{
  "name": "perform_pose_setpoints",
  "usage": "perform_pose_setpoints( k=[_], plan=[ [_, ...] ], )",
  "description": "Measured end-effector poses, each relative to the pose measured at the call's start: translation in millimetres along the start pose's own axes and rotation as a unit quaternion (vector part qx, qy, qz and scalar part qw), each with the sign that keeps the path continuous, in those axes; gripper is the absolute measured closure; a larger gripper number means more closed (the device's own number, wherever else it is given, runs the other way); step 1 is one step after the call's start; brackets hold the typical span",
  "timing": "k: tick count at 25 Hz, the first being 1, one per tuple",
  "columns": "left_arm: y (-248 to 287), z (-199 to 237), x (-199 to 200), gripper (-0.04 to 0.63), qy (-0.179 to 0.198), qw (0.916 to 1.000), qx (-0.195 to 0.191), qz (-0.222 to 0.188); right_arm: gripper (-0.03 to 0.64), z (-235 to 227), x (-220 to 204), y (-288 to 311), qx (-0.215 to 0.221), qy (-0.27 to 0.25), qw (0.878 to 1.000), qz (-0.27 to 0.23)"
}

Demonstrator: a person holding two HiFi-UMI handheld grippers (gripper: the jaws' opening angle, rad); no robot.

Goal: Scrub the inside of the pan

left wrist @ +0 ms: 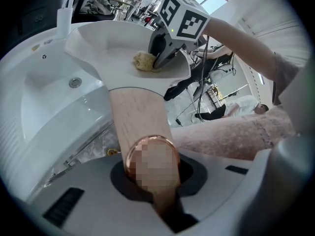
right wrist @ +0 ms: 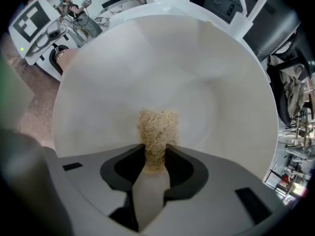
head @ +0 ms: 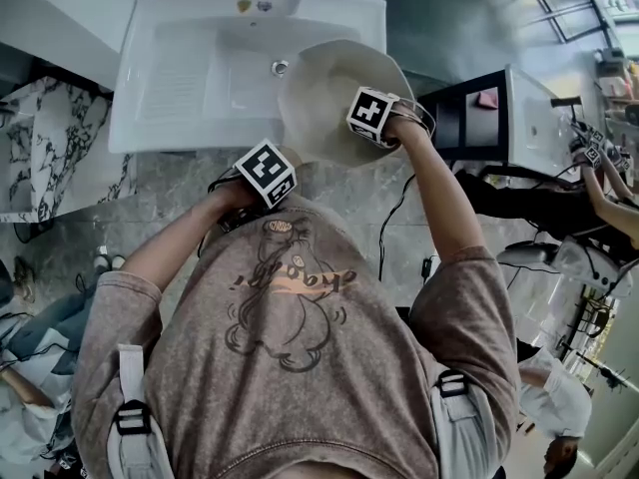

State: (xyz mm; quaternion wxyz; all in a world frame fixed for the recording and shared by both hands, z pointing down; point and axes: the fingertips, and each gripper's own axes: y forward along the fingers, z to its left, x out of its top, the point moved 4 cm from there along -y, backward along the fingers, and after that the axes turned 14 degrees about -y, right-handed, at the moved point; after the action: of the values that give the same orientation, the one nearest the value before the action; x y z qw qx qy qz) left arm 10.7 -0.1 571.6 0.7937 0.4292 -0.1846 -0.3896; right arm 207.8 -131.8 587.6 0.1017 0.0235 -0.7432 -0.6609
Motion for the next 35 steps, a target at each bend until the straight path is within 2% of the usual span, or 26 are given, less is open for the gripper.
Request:
perform_pose_setpoints(
  k=[10,18,26,31,35],
  plan=[
    [1.0,-0.5,-0.2,0.537,0.002,1.0,-0.001,0.002,0.477,33.8,30.9,-1.2,0.048,-0.006,0.996,-0.076],
    [1.7,2.1,-0.4,0.537,0.002,0.9999,-0.008,0.006,0.477,42.4,64.8,-6.2,0.09,0.016,0.983,-0.161],
    [2.3,1.9,0.4,0.542,0.005,1.0,-0.007,0.0,0.476,36.5,68.4,-7.5,0.076,0.05,0.975,-0.203],
    [-1.3,2.6,3.0,0.545,0.001,0.9999,-0.01,-0.008,0.476,31.8,69.1,-12.1,0.043,0.06,0.974,-0.214],
    [-6.9,5.7,6.1,0.545,-0.003,0.9998,0.009,-0.016,0.476,25.3,72.3,-22.3,0.019,0.072,0.97,-0.233]
  ],
)
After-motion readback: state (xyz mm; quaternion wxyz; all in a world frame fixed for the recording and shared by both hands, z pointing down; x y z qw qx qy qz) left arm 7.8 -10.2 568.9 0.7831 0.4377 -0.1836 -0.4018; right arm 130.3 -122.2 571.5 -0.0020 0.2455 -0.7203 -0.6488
